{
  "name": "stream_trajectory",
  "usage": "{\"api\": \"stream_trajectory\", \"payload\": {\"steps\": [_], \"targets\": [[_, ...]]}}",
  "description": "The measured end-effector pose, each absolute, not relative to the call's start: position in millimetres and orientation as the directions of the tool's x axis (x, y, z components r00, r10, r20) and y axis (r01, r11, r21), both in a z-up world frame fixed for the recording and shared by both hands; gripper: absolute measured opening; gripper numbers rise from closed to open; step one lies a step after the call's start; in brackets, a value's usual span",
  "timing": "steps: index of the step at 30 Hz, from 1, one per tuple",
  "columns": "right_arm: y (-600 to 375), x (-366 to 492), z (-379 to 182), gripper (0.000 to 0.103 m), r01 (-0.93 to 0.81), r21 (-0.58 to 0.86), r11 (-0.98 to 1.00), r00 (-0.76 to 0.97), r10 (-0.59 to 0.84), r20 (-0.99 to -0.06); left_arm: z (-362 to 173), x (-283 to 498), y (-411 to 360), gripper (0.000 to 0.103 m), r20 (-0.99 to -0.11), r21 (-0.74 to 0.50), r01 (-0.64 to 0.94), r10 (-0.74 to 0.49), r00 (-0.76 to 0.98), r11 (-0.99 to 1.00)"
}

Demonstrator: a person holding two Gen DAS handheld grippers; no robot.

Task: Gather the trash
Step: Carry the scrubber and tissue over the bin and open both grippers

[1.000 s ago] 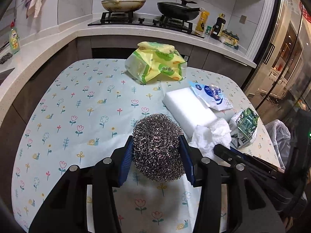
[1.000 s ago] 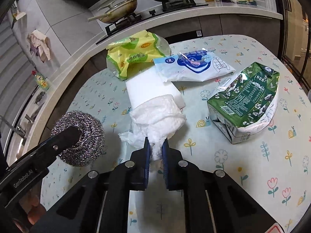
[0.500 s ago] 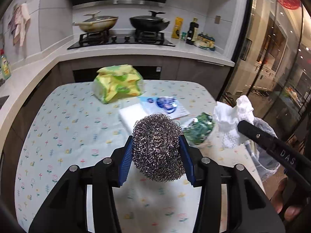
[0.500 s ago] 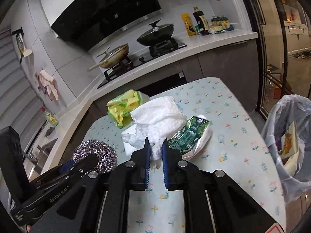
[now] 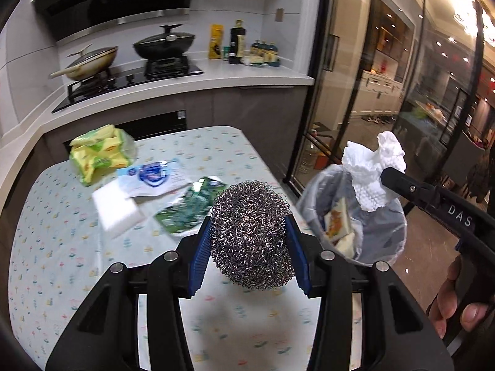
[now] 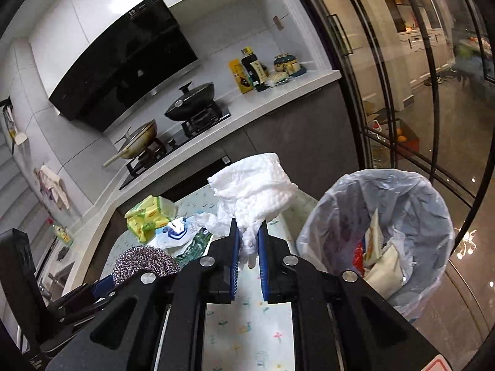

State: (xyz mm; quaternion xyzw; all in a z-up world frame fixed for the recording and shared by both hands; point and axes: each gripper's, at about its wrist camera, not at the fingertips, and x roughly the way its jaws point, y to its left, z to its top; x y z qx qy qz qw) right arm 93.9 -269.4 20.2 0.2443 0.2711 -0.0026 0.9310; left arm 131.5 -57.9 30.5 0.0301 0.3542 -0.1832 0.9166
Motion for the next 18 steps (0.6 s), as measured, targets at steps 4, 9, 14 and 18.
{"api": "stream_trajectory", "payload": {"steps": [4, 9, 14, 18], "targets": [[-301.7, 81.2, 14.6, 0.011, 0.181, 0.456, 0.871, 0.854, 0.091, -0.513, 27.2, 128.0, -93.1, 0.044, -0.668, -0.074, 0.394, -0.338, 0.663, 0.916], [-336.1, 67.6, 5.3, 0.011, 0.227, 0.462, 0.857, 0.852, 0.055, -0.521, 21.0, 122.5, -130.4, 0.044, -0.676, -0.066, 0.433, -0.359, 0.644, 0.899], [-362.8, 61.5, -7.7, 0.011, 0.264, 0.469, 0.843, 0.844, 0.034, -0.535, 11.6, 120.6, -161.6, 0.044, -0.688, -0.051, 0.468, -0.371, 0.624, 0.882], [-377.8, 62.4, -20.4, 0.011, 0.285, 0.467, 0.837, 0.833, 0.025, -0.553, 3.2, 123.7, -183.5, 0.044, -0.7, -0.043, 0.487, -0.374, 0.608, 0.873]]}}
